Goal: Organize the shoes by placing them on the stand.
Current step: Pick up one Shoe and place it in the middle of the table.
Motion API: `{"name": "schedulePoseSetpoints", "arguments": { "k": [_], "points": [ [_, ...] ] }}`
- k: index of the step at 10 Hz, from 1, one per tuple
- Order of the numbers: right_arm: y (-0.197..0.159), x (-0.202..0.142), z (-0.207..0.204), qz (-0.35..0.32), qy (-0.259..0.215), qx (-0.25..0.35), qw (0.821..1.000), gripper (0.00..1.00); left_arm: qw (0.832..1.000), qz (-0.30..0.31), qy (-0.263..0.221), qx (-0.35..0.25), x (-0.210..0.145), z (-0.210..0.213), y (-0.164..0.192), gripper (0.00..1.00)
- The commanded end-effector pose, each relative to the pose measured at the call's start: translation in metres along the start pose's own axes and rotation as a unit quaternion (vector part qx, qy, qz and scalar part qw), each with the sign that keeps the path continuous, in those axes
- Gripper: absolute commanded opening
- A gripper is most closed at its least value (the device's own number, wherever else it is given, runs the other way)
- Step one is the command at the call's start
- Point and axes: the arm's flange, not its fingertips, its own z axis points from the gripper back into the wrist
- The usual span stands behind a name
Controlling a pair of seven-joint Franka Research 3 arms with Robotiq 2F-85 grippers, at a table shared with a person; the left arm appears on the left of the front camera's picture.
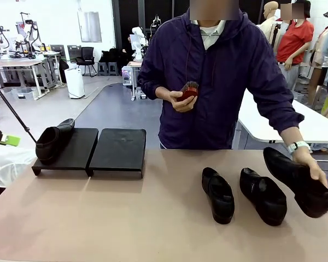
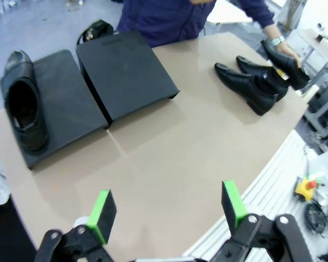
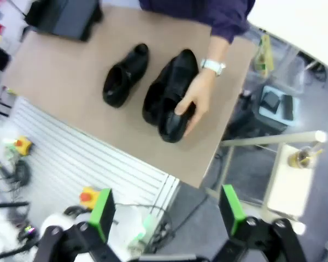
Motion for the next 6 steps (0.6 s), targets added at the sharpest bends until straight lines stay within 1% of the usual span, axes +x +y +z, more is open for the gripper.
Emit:
{"name": "schedulePoseSetpoints", "arguments": {
  "k": [1, 2, 3, 4, 6],
  "points": [
    [-0.026, -0.001, 0.009, -0.034, -0.019, 0.064, 0.997, 1.00, 1.000, -0.003, 0.005, 0.001, -0.003, 0.000, -0.002, 1.00],
    [-0.034, -0.021, 0.008, -0.055, -0.033, 0.076, 0.995, 1.00, 1.000, -0.003, 0.005, 0.001, -0.003, 0.000, -0.002, 1.00],
    [-0.038, -0.031, 0.006, -0.064, -0.035, 0.075, 0.995, 1.00, 1.000, -0.003, 0.005, 0.001, -0.003, 0.000, -0.002, 1.00],
    [-0.036, -0.035, 0.002, -0.061, -0.034, 0.073, 0.995, 1.00, 1.000, -0.003, 0.005, 0.001, -0.003, 0.000, -0.002, 1.00],
    [-0.029, -0.024, -0.006, -0.065, -0.015, 0.057, 0.996, 1.00, 1.000, -0.003, 0.005, 0.001, -0.003, 0.000, -0.002, 1.00]
  ]
}}
